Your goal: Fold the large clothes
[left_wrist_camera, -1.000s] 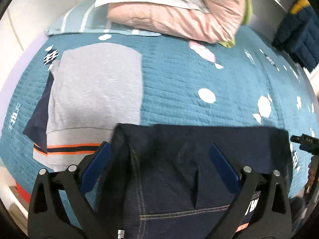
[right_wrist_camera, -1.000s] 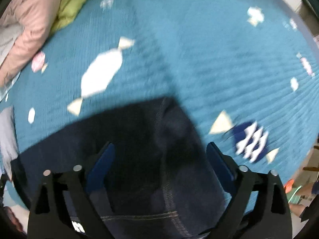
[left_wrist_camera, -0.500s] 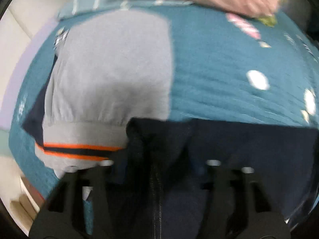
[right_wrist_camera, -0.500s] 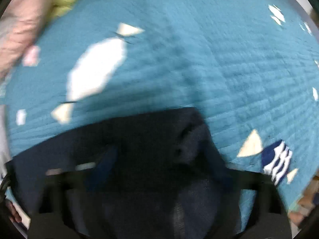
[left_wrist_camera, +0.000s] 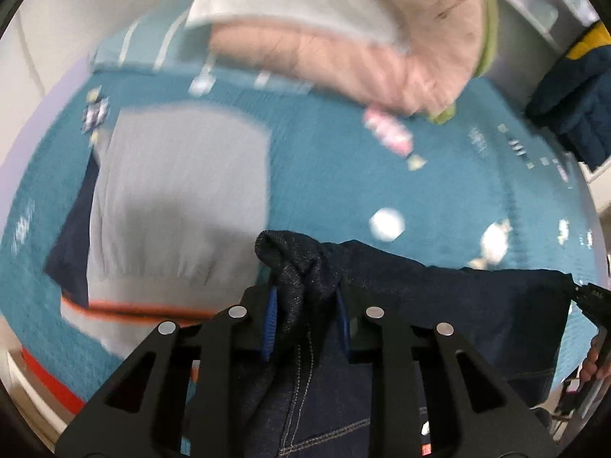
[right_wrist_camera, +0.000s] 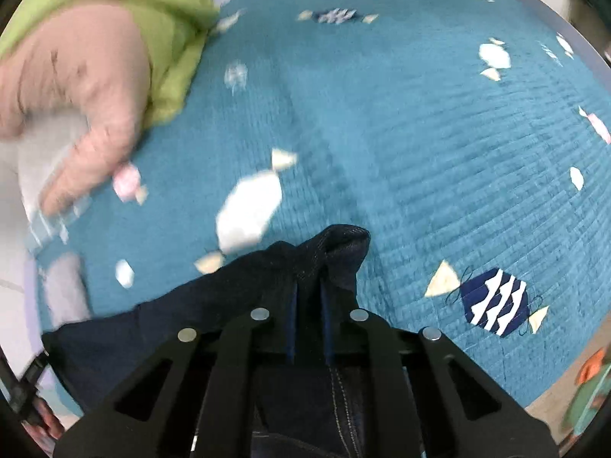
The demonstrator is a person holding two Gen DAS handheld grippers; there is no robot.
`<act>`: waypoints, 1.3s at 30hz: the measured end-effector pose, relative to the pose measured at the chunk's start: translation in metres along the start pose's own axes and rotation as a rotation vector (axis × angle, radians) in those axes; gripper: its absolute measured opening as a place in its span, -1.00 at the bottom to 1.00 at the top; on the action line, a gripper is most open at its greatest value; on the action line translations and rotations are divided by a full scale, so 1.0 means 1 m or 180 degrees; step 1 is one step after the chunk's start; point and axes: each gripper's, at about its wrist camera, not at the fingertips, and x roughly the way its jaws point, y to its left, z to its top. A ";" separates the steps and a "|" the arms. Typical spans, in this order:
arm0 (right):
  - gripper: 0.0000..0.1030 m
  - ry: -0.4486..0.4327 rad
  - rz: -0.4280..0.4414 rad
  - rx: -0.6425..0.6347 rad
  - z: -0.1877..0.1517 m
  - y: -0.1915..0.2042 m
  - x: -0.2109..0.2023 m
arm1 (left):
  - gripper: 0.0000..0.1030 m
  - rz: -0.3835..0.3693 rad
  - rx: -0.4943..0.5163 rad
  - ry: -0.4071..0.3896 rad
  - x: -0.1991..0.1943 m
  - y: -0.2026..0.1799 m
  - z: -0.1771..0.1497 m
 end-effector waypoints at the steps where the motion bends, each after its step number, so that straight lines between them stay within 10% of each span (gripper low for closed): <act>1: -0.82 -0.0093 -0.0020 -0.0044 0.008 0.005 -0.005 | -0.51 0.0002 0.0056 -0.0071 -0.005 -0.006 0.008; 4: -0.61 -0.0222 -0.0173 -0.0123 0.024 0.014 -0.025 | -0.12 0.0133 0.0194 -0.0175 -0.018 -0.024 0.028; 6: 0.67 -0.0458 -0.0483 -0.0157 0.030 0.015 -0.045 | 0.10 0.0415 0.0304 -0.0311 -0.025 -0.034 0.034; 7: 0.89 -0.0702 -0.0655 -0.0189 0.030 0.016 -0.059 | 0.28 0.0479 0.0349 -0.0387 -0.028 -0.036 0.034; 10: 0.85 -0.0865 -0.0683 -0.0349 0.026 0.018 -0.071 | 0.44 0.0493 0.0391 -0.0389 -0.029 -0.035 0.030; 25: 0.85 0.0361 -0.0748 -0.0060 -0.073 -0.059 0.024 | 0.44 0.0564 0.0451 0.0015 -0.004 -0.029 -0.050; 32: 0.87 0.0931 0.0532 0.0540 -0.120 -0.089 0.070 | 0.44 0.0484 0.0425 0.0117 -0.007 -0.039 -0.076; 37: 0.88 0.0632 0.0672 0.0335 -0.134 -0.083 0.062 | 0.44 0.0389 0.0424 0.0202 -0.009 -0.051 -0.097; 39: 0.85 0.0654 0.1409 0.0418 -0.133 -0.080 0.057 | 0.44 0.0348 0.0443 0.0254 -0.007 -0.058 -0.107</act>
